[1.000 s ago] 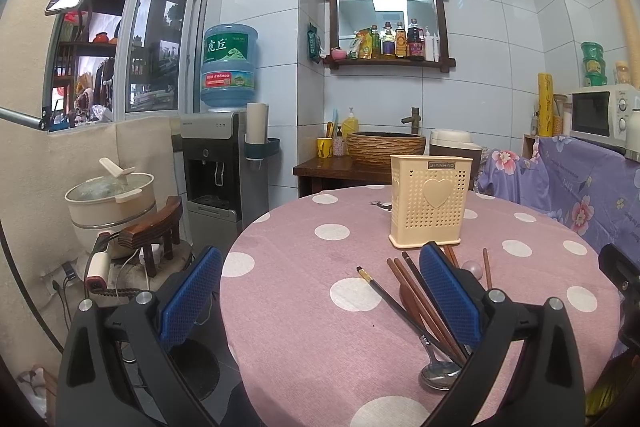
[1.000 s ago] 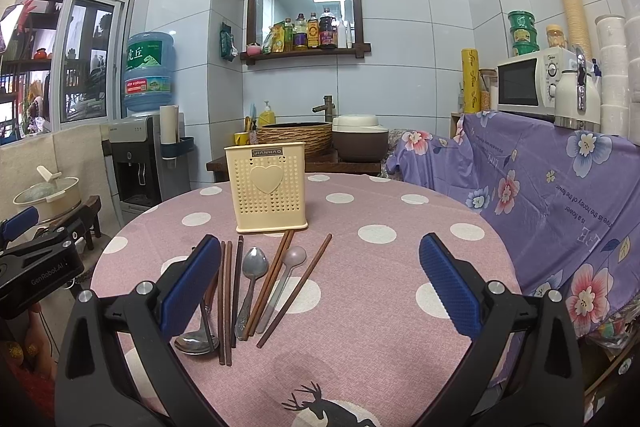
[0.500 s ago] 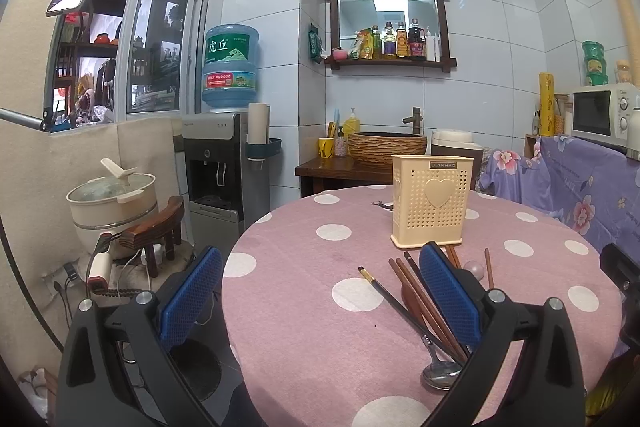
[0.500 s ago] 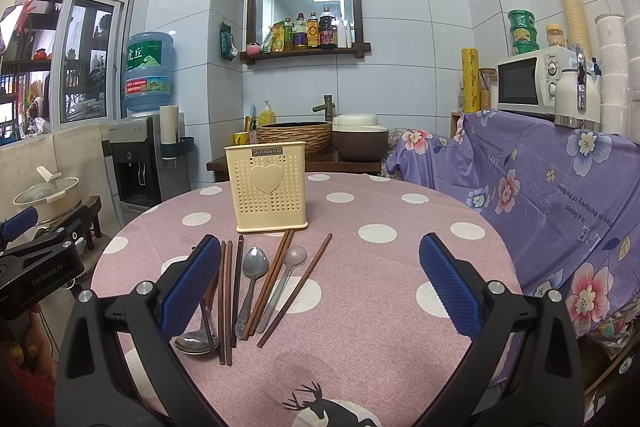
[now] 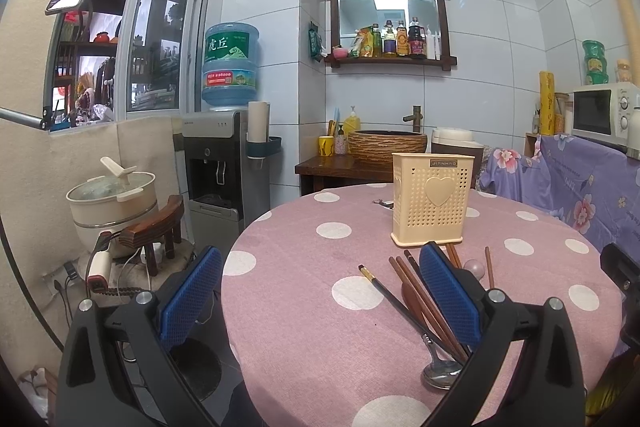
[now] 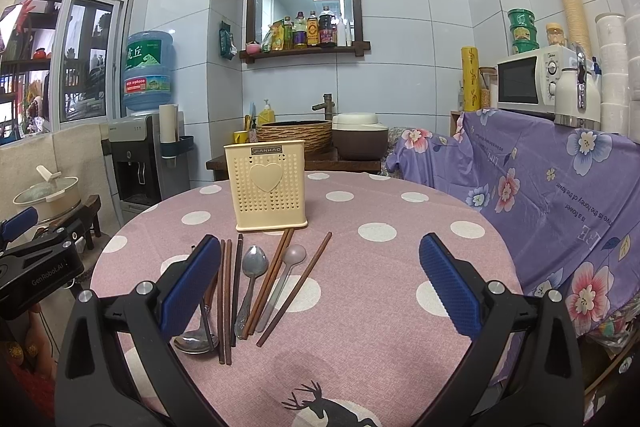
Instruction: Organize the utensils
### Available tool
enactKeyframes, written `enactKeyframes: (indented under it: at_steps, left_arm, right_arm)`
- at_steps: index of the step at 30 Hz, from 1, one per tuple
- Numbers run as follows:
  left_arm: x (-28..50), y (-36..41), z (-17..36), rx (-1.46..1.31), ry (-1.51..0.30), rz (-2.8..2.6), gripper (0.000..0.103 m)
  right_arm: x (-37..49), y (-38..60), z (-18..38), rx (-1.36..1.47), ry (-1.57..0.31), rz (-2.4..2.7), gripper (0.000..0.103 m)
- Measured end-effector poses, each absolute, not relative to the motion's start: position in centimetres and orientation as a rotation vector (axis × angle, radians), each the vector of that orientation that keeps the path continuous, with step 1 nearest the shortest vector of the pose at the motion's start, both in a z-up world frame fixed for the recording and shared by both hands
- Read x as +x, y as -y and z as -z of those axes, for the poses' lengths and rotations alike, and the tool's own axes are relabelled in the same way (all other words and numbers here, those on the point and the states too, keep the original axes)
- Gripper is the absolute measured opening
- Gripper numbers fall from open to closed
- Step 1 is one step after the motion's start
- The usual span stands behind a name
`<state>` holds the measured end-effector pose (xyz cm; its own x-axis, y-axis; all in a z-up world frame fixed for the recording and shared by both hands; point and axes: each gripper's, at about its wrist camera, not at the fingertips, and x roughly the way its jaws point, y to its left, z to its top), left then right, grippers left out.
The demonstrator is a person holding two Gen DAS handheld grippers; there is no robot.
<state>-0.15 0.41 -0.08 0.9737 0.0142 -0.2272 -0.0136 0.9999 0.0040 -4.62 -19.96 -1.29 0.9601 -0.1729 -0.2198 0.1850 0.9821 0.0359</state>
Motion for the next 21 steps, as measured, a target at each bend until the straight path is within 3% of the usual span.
enactKeyframes:
  at_steps: [21]
  left_arm:
    - [-0.09, -0.41, 0.08, 0.003, -0.232, -0.014, 0.098]
  right_arm:
    - [-4.29, 20.00, 1.76, 0.058, -0.222, 0.181, 0.098]
